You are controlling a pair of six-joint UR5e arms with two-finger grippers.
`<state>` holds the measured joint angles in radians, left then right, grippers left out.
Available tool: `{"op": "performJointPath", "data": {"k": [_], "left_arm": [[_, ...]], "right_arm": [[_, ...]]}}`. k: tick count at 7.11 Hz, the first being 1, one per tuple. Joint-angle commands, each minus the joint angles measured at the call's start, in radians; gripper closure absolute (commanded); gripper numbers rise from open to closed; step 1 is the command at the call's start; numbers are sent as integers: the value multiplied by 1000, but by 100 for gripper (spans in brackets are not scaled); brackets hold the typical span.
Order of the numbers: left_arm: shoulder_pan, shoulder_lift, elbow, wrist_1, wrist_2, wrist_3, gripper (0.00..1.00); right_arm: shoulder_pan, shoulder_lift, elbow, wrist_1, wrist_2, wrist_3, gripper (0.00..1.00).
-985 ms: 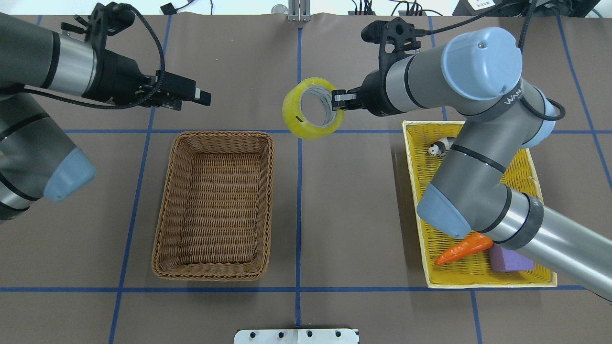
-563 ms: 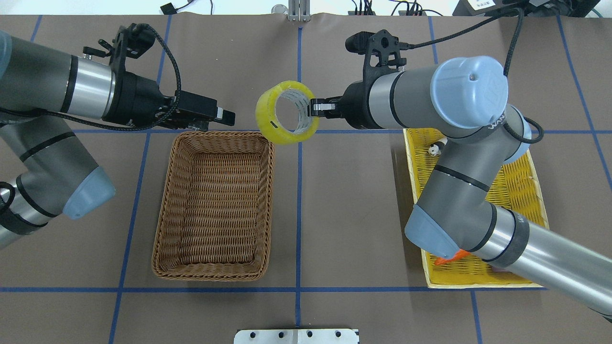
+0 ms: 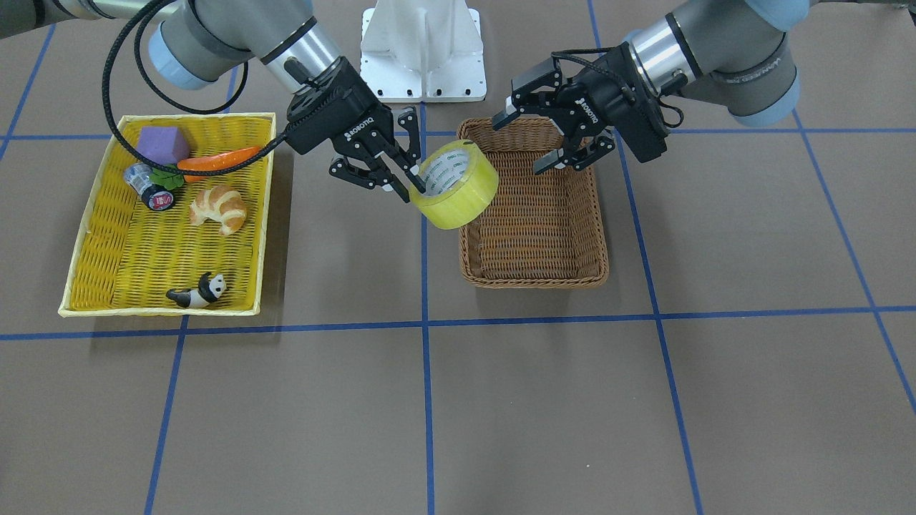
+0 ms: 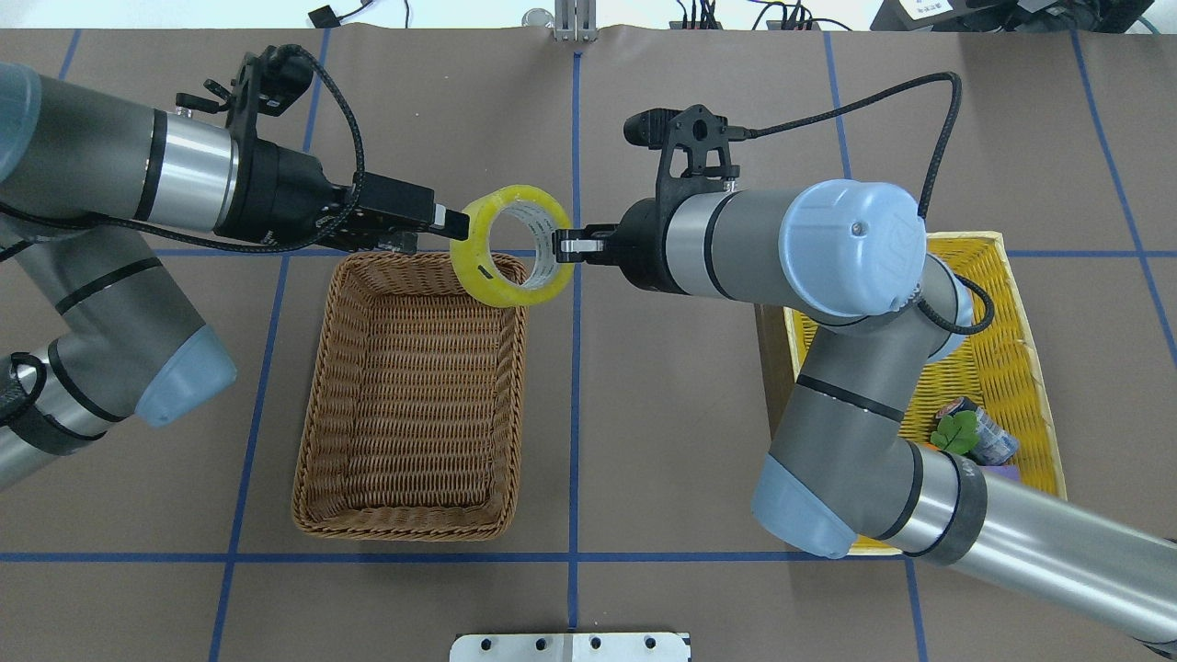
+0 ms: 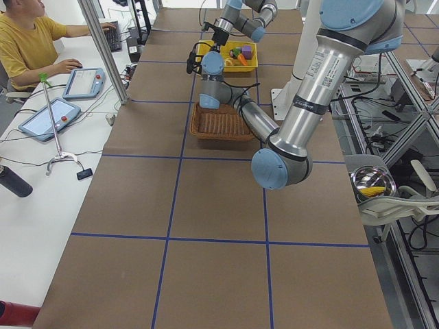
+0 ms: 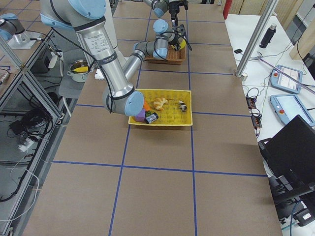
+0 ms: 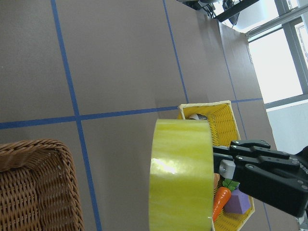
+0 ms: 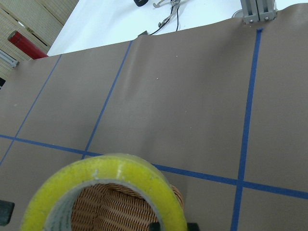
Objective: Move tape to another basket
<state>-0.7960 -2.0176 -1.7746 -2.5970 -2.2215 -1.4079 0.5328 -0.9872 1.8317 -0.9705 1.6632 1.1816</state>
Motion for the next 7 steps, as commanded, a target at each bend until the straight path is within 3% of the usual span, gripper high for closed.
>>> {"op": "performJointPath", "data": {"k": [1,4,5,6,7], "left_arm": [[35,-1,3,0,55,-2,1],[38,3,6,1,59,0,3],[38,4,3,0,69,-19,60],[38,4,1,0,69,-31,100],[38,8,-3,0,69,-31,100]], "right_arm": [[-39,7,11,-1,-45,4,100],[-47,12,23,-1,-46,4,100],[-47,10,23,-1,-45,-5,100],[-47,10,23,1,-43,-11,100],[-47,9,23,1,-43,-13,100]]}}
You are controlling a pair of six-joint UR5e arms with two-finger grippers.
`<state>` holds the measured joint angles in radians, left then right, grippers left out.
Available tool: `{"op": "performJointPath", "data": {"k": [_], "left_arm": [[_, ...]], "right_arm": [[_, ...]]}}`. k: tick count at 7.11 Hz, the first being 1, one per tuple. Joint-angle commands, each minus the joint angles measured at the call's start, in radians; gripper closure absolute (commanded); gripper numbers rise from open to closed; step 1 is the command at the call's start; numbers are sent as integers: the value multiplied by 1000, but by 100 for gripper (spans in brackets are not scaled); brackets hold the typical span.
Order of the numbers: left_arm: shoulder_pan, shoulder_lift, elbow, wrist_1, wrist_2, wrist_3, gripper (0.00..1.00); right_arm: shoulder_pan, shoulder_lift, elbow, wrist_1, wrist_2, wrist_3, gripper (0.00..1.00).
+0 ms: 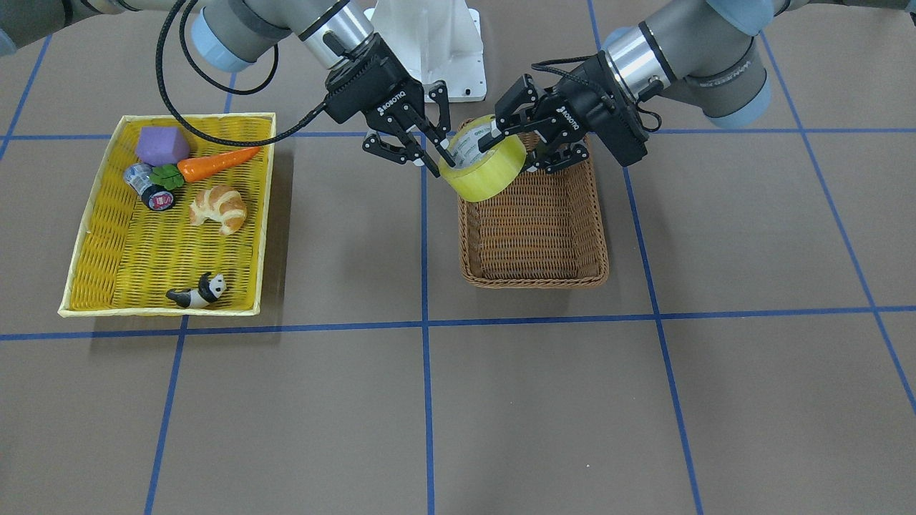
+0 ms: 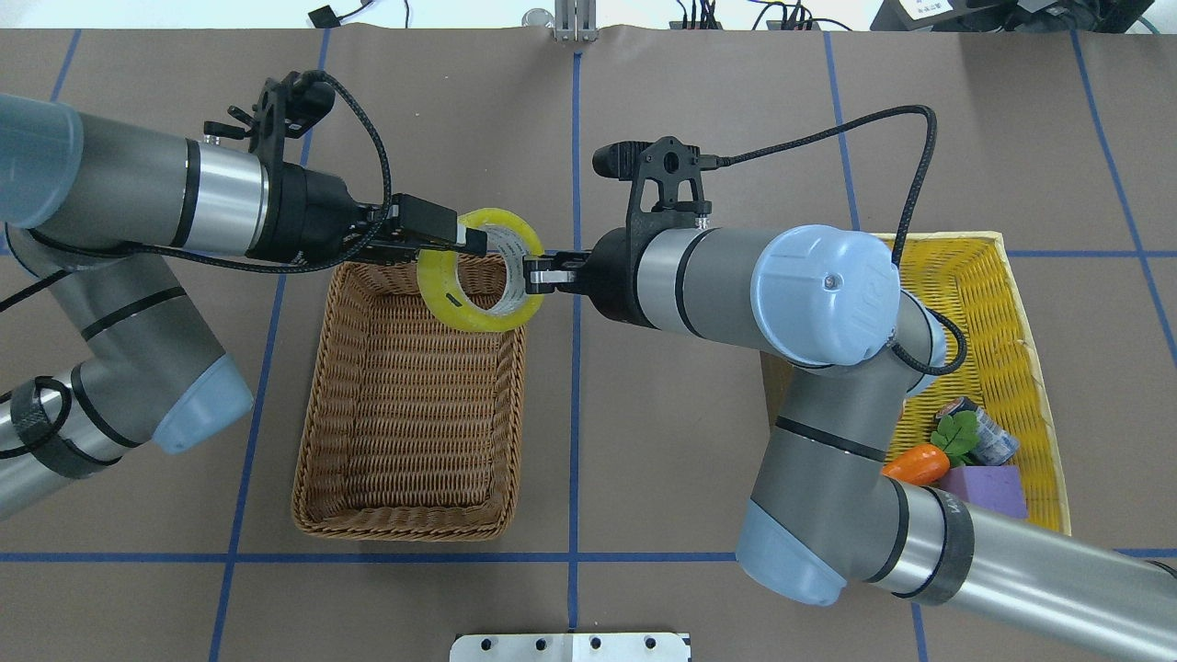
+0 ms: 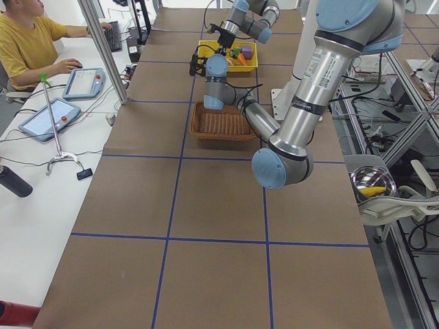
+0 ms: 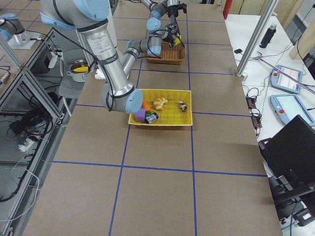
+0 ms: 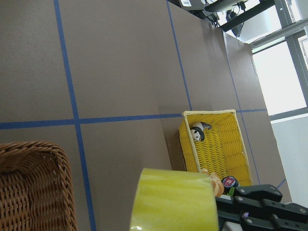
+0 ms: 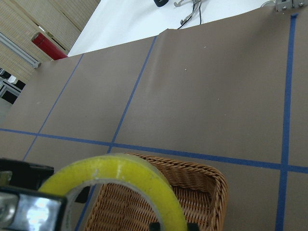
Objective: Move tape to another basket
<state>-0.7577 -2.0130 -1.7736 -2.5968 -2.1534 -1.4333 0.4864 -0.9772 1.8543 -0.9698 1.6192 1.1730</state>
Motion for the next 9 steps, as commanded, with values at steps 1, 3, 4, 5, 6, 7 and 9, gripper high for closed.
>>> {"op": "performJointPath", "data": {"k": [1,3,4,5,6,7,9], "left_arm": [[0,3,-4,0,1,-9,100],[0,5,-1,0,1,-7,100],[0,8,0,0,1,-7,100],[0,11,2,-2,1,-9,100],[0,23,0,-2,0,-56,100],[4,29,6,-29,1,-160,100],[23,66,105,-185,3,-210,100]], "right_arm": [[1,-1,2,0,1,-6,61],[7,-15,40,9,2,10,0],[15,-17,49,10,20,10,0],[47,-18,52,-6,66,11,0],[113,-43,49,-65,126,2,0],[220,-53,34,-163,231,-24,0],[427,-63,-29,-379,474,-288,0]]}}
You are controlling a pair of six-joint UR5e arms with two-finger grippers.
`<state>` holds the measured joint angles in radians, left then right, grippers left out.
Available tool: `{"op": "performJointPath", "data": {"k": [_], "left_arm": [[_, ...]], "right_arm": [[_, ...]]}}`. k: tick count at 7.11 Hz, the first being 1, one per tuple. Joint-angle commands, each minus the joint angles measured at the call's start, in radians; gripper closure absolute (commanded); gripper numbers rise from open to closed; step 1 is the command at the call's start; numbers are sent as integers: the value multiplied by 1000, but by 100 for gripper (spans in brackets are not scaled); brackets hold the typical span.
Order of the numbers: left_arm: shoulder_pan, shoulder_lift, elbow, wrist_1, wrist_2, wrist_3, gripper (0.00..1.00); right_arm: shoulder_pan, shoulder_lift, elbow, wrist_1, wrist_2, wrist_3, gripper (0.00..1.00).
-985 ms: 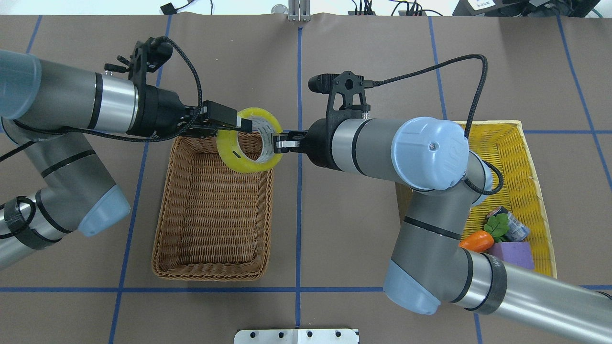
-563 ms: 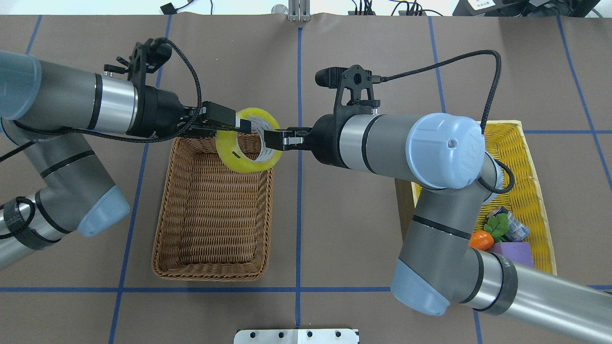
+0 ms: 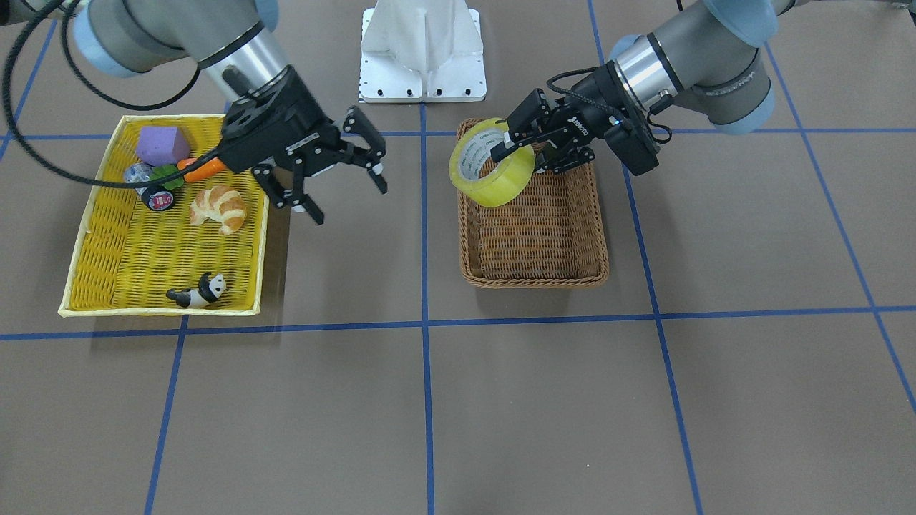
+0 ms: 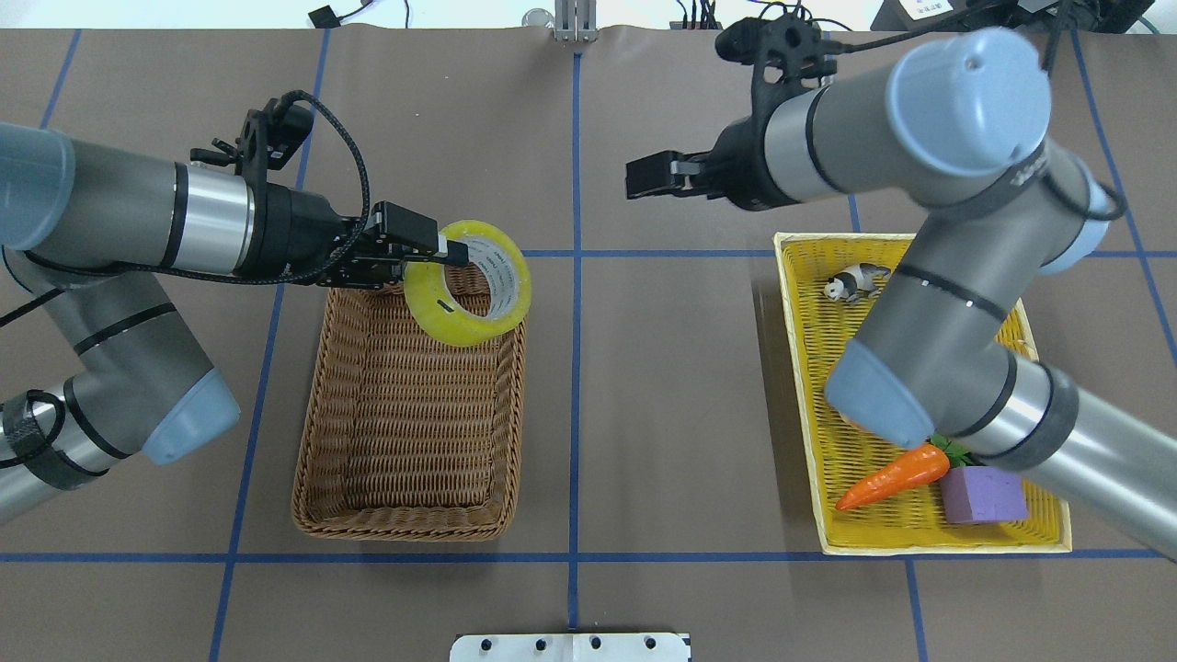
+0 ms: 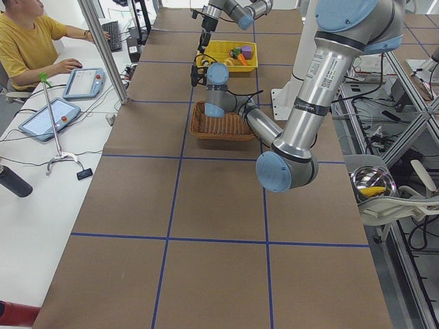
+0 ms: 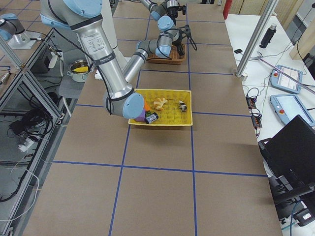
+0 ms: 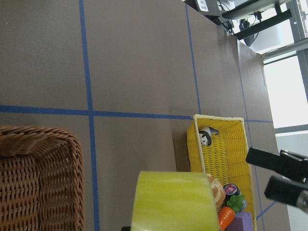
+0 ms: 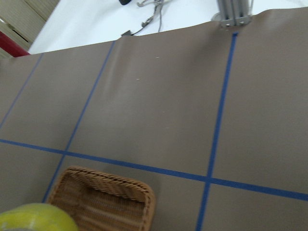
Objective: Move tape to another basket
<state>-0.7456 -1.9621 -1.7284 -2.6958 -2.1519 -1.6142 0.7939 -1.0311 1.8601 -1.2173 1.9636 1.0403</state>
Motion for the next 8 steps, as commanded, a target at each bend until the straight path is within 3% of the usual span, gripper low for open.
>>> {"op": "performJointPath", "data": {"k": [1,3,4,5,7,8], "left_arm": [[25,16,122,-151,32,-27,100],[74,16,220,-263,95,-21,100],[75,19,251,-292,96,-16,100],[75,19,275,-303,96,2,85],[77,22,308,-309,96,127,36],[77,49,306,-326,96,190,1]], "right_arm": [[180,-30,-41,-216,142,-301,0],[360,-116,-67,-235,338,-545,0],[408,-162,-71,-235,372,-648,0],[433,-194,-71,-235,373,-710,0],[439,-204,-71,-234,374,-718,0],[438,-205,-71,-229,374,-718,0]]}}
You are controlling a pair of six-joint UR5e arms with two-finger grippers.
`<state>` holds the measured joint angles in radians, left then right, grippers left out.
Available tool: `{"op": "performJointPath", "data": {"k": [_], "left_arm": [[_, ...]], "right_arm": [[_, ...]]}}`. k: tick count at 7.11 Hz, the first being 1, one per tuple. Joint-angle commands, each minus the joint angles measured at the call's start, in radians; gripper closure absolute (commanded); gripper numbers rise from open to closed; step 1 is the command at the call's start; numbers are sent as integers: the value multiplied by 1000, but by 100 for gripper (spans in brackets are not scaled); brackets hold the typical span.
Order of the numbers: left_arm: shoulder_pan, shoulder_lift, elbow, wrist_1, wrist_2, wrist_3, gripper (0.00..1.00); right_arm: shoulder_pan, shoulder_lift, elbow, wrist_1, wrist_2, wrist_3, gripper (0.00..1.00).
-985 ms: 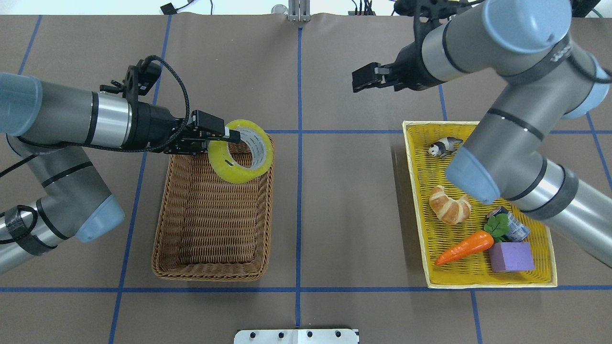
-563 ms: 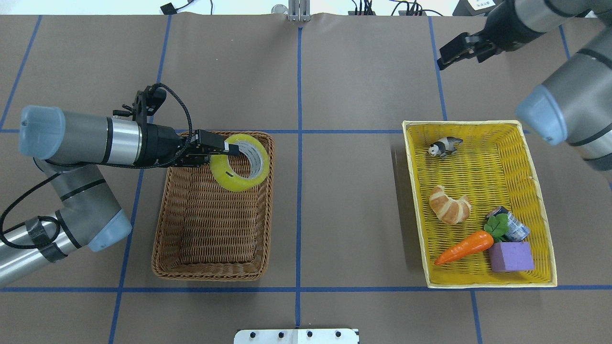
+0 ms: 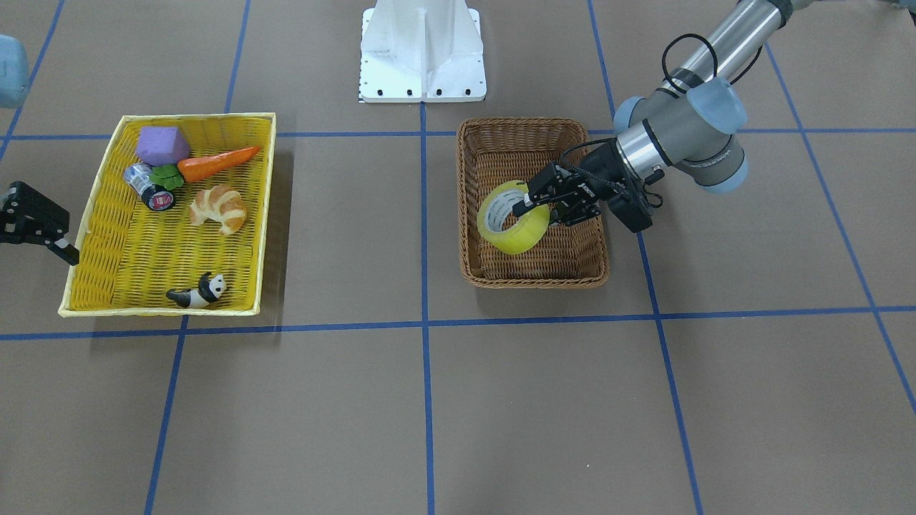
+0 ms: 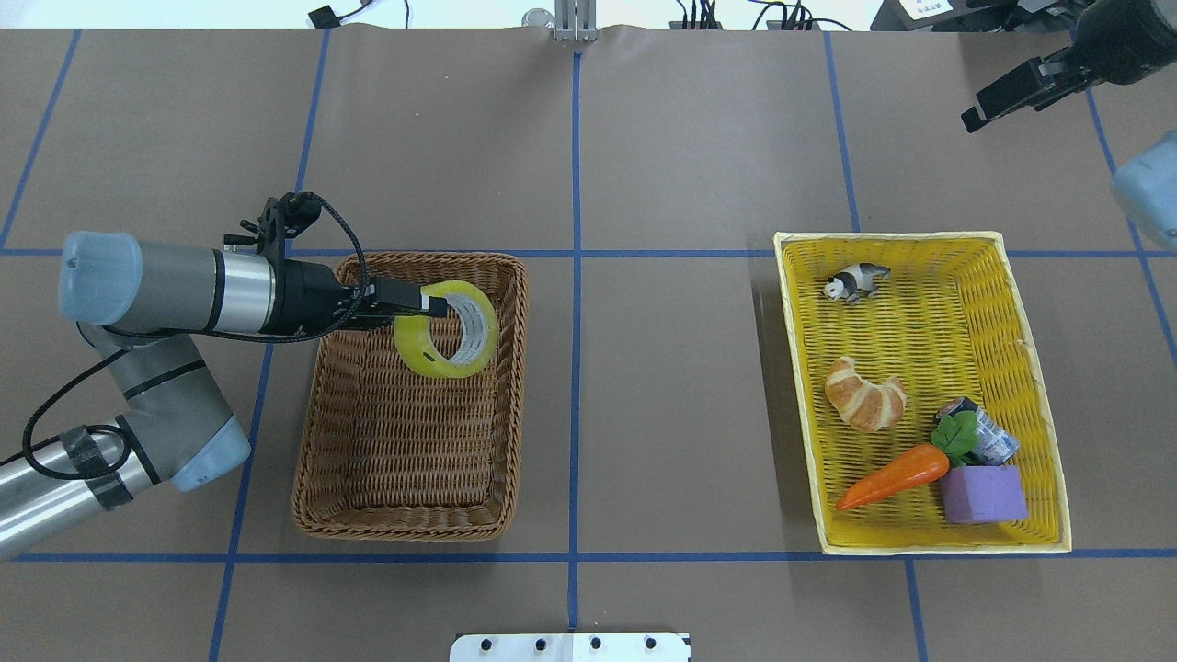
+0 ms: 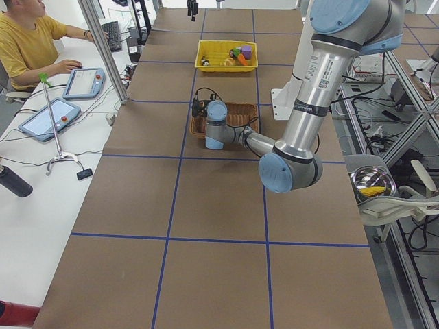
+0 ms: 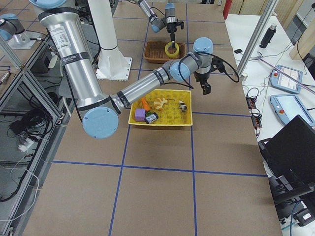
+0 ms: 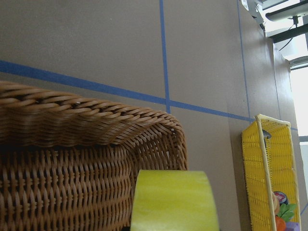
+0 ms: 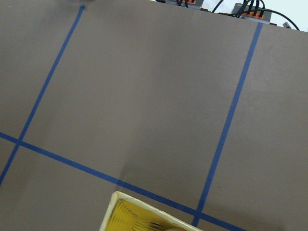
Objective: Move tape to another basket
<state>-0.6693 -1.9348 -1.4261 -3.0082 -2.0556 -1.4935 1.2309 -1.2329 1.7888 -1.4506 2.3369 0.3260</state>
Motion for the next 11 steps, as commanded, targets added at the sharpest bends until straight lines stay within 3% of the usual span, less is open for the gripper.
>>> {"op": "performJointPath", "data": {"k": [1,4,6,8,11], "left_arm": [[-3,64,-3,-73,-6,90,1],[-172,88,-11,-91,-69,91,1],[-330,109,-11,-74,-107,152,1],[-445,149,-16,140,-145,452,1],[-688,160,-13,659,-294,1033,1]], "right_arm": [[2,-10,1,12,5,-4,0],[2,-34,1,13,10,-2,0],[69,-178,1,19,-2,-89,0],[218,-285,-2,7,-4,-243,0],[317,-384,-35,6,-45,-293,0]]}}
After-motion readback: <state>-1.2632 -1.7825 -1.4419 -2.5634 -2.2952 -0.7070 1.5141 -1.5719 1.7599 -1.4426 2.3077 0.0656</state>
